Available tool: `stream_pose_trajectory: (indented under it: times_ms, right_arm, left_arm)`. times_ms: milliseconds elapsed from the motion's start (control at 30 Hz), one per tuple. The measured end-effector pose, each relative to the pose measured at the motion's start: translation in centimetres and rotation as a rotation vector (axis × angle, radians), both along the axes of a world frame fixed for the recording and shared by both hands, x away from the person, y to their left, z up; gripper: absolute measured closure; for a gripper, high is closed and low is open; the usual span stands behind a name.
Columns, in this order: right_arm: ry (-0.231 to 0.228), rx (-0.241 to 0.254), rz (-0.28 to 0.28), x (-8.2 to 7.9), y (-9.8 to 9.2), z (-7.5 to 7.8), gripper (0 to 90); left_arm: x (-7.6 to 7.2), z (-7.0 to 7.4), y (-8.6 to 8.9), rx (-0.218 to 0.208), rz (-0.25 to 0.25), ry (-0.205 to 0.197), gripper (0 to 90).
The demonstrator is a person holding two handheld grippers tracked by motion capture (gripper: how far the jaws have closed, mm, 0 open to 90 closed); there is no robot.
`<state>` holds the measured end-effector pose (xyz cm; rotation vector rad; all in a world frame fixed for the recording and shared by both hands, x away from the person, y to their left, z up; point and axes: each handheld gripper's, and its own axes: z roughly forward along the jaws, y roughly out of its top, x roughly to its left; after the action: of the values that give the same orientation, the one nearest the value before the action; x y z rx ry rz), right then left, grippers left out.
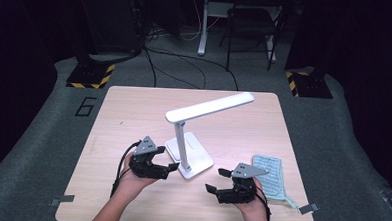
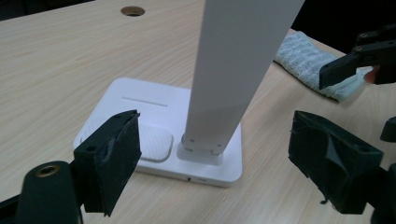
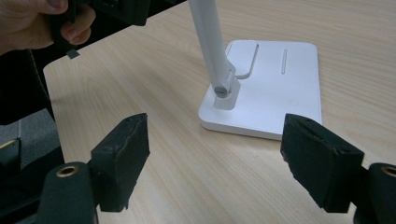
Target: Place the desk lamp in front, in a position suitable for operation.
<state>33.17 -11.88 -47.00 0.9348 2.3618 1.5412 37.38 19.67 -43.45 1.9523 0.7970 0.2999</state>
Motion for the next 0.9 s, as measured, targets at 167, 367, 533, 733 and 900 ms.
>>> stream_pose_trajectory:
  times_ms: [167, 367, 533, 733, 900]
  right_arm:
    - [-0.016, -0.008, -0.007, -0.3, -0.2, 0.0, 25.5]
    - [-0.026, 0.034, -0.043, -0.5, -0.6, 0.1, 23.0]
    - [-0.005, 0.055, -0.055, -0.4, -0.8, 0.0, 21.2]
    - [-0.003, 0.057, -0.067, -0.4, -1.1, -0.2, 17.2]
    - [0.034, 0.055, -0.063, -0.3, -0.9, -0.4, 14.4]
  left_arm:
    - [0.9, 0.3, -1.3, 0.009, -0.028, -0.011, 10.4]
    - [1.9, 0.5, -2.2, 0.027, -0.031, -0.024, 15.6]
    - [2.4, 0.5, -2.4, 0.017, -0.04, -0.024, 27.3]
    - [2.2, 0.5, -2.5, 0.031, -0.046, -0.061, 37.4]
    - [2.2, 0.7, -2.7, 0.027, -0.049, -0.074, 42.1]
